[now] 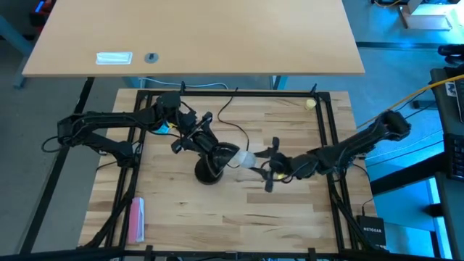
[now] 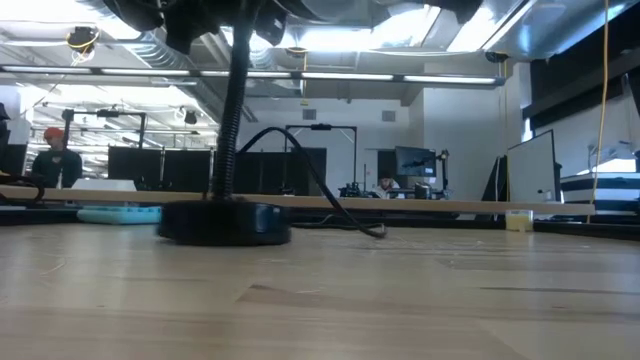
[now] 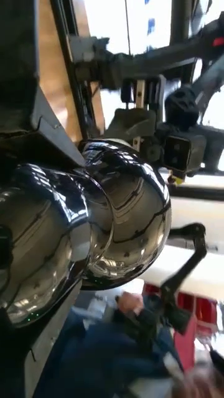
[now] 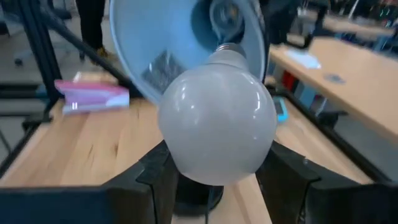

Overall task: Screw lightbulb
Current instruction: Insert the lightbulb into the black lamp

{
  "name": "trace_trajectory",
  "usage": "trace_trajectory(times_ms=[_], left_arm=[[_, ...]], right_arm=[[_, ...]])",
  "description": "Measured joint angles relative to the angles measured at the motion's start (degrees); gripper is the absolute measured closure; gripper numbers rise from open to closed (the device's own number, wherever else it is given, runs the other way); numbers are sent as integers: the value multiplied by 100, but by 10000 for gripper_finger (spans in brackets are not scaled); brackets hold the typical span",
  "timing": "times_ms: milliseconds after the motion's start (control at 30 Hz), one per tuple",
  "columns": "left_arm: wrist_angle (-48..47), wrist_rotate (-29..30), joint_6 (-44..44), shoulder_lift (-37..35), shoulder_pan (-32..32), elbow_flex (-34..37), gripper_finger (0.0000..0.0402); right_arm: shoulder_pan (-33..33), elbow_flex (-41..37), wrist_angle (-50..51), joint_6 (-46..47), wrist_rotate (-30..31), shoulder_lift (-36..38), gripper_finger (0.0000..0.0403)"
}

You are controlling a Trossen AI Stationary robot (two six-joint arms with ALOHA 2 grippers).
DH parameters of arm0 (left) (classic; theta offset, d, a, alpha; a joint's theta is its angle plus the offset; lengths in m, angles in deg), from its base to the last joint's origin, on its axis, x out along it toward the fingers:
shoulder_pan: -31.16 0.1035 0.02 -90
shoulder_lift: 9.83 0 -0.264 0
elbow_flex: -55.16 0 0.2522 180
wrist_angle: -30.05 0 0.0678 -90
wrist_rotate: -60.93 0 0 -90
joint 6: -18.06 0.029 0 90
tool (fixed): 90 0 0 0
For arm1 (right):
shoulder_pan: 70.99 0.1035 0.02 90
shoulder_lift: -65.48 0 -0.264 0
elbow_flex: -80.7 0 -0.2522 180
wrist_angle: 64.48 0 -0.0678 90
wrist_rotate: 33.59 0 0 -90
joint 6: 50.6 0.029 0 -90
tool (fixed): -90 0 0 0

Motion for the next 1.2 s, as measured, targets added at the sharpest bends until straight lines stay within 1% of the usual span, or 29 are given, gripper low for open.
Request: trace_trajectory(times_ms=[67, 167, 367, 433, 533, 633, 800, 867, 1000, 1200], left_arm=[[79, -248, -118, 0, 47, 4, 150], [198, -791, -267, 0, 156, 9, 150], [242, -1313, -310, 0, 289, 9, 150], [256, -1588, -266, 0, 291, 9, 150], [222, -1656, -359, 0, 289, 9, 150], [213, -1658, -357, 0, 274, 9, 150], [243, -1684, -413, 0, 271, -2, 151], [235, -1717, -478, 0, 271, -2, 151], [233, -1797, -563, 0, 271, -2, 151], [202, -1819, -793, 0, 276, -4, 151]], right_arm=[[84, 146, -233, -216, 128, -289, 219], [206, 583, -141, -459, 534, -824, 219], [456, 1723, 690, -501, 1239, -1630, 219], [499, 2120, 890, -499, 1531, -1865, 219], [528, 2571, 1024, -486, 1887, -2179, 219], [511, 2957, 1000, -371, 2051, -2525, 219], [513, 3795, 1013, -325, 2660, -3184, 219], [513, 4098, 1157, -312, 2703, -3379, 219], [483, 4615, 1784, 27, 2836, -3637, 219], [295, 4712, 2240, 704, 2850, -3675, 219]])
